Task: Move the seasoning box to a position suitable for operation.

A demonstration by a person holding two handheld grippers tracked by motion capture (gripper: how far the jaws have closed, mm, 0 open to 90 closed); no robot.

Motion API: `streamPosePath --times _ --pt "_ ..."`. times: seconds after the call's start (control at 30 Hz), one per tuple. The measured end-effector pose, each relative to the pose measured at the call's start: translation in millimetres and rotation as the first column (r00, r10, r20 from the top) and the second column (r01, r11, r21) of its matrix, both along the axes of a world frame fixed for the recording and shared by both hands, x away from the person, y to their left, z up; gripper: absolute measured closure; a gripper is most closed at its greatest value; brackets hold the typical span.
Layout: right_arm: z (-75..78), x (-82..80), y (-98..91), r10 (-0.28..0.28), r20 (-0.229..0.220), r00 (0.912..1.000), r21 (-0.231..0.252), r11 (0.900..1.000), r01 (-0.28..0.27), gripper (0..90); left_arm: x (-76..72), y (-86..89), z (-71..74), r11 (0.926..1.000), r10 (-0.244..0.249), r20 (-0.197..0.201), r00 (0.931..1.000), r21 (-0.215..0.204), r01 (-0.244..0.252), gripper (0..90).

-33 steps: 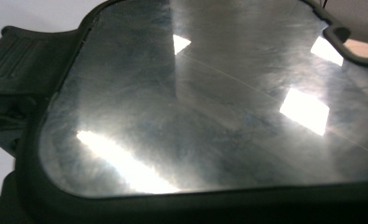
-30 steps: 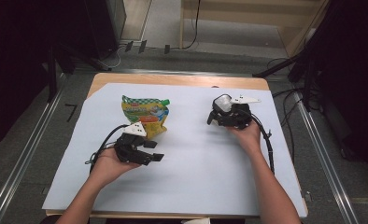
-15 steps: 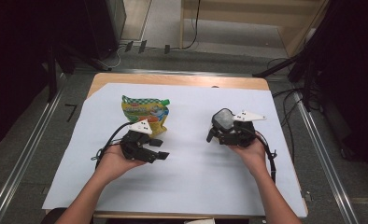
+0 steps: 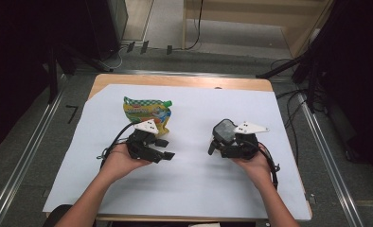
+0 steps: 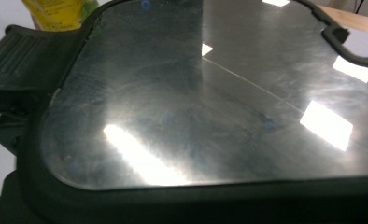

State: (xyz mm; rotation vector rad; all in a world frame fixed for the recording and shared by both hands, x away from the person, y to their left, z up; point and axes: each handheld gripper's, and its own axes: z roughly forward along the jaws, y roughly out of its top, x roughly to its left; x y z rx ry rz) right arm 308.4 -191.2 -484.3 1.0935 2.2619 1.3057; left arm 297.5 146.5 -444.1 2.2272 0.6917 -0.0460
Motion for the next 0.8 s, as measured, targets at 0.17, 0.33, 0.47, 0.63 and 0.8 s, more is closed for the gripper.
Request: streamPosePath --times 0.17,0.33,0.47,0.63,0.8 --pt "-4.8 -3.1 11.9 0.042 -0.003 0.9991 -0.004 0.9991 -0.042 15.7 3.4 -0.6 -1.6 1.0 0.002 -0.003 1.0 0.0 -0.002 42.6" --pt "-9.7 -5.0 25.5 0.076 -0.015 0.997 0.002 0.9971 -0.076 15.7 3.9 -0.9 -2.1 1.0 0.003 -0.001 1.0 -0.002 -0.003 42.5" --pt "-12.5 -8.8 40.3 0.102 -0.006 0.9947 -0.012 0.9947 -0.102 15.6 3.8 -1.3 -2.3 1.0 0.003 0.0 1.0 0.002 -0.003 42.5" --pt "-15.6 -11.1 54.7 0.124 -0.007 0.9922 -0.013 0.9922 -0.124 15.7 3.1 -1.5 -2.0 1.0 0.0 0.005 1.0 0.009 0.0 42.4" --pt "-19.4 -15.4 72.0 0.147 0.003 0.9892 -0.031 0.9887 -0.147 15.6 2.8 -1.7 -2.3 1.0 -0.004 0.007 1.0 0.009 0.004 42.4"
